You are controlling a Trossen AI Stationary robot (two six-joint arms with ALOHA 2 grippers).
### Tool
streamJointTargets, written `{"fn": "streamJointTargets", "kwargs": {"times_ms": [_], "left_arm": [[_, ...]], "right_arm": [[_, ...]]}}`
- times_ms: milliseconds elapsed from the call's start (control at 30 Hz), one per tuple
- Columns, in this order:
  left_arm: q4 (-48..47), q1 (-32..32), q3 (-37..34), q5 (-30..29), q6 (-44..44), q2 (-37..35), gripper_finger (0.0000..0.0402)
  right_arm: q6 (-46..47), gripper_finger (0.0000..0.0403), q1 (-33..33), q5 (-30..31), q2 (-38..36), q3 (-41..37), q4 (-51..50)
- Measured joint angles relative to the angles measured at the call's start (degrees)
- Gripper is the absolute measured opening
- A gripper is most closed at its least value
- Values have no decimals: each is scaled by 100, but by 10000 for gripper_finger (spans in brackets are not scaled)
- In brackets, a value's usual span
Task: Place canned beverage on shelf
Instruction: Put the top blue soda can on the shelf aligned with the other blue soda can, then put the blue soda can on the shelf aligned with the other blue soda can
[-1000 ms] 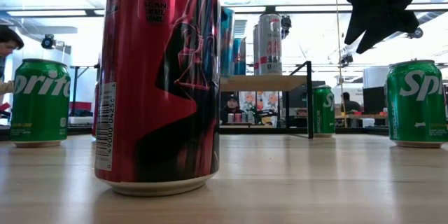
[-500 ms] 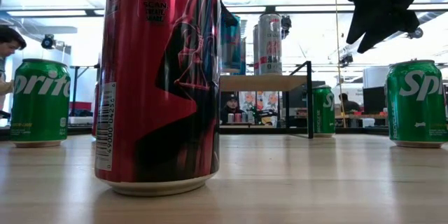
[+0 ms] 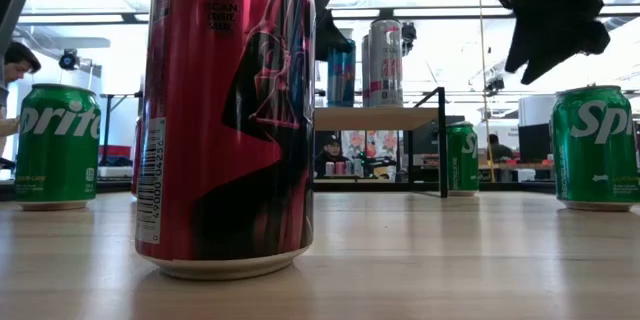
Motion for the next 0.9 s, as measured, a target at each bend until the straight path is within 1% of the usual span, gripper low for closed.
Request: {"fn": "streamJointTargets", "kwargs": {"times_ms": [100, 233, 500, 700, 767, 900], "left_arm": [[-9, 108, 2, -17, -40, -4, 242], [-7, 198, 4, -33, -186, 1, 256], [160, 204, -2, -36, -173, 37, 306], [300, 223, 97, -37, -174, 32, 343], [205, 223, 178, -37, -173, 25, 349], [-291, 221, 337, -37, -172, -6, 351]], "right_arm": [[57, 203, 4, -2, 0, -150, -2], [94, 203, 7, 7, 0, -229, 20], [42, 203, 7, 298, -48, -230, 478], [42, 203, 7, 321, -96, -230, 726], [42, 203, 7, 321, -100, -230, 810], [44, 203, 9, 314, -125, -230, 822]]}}
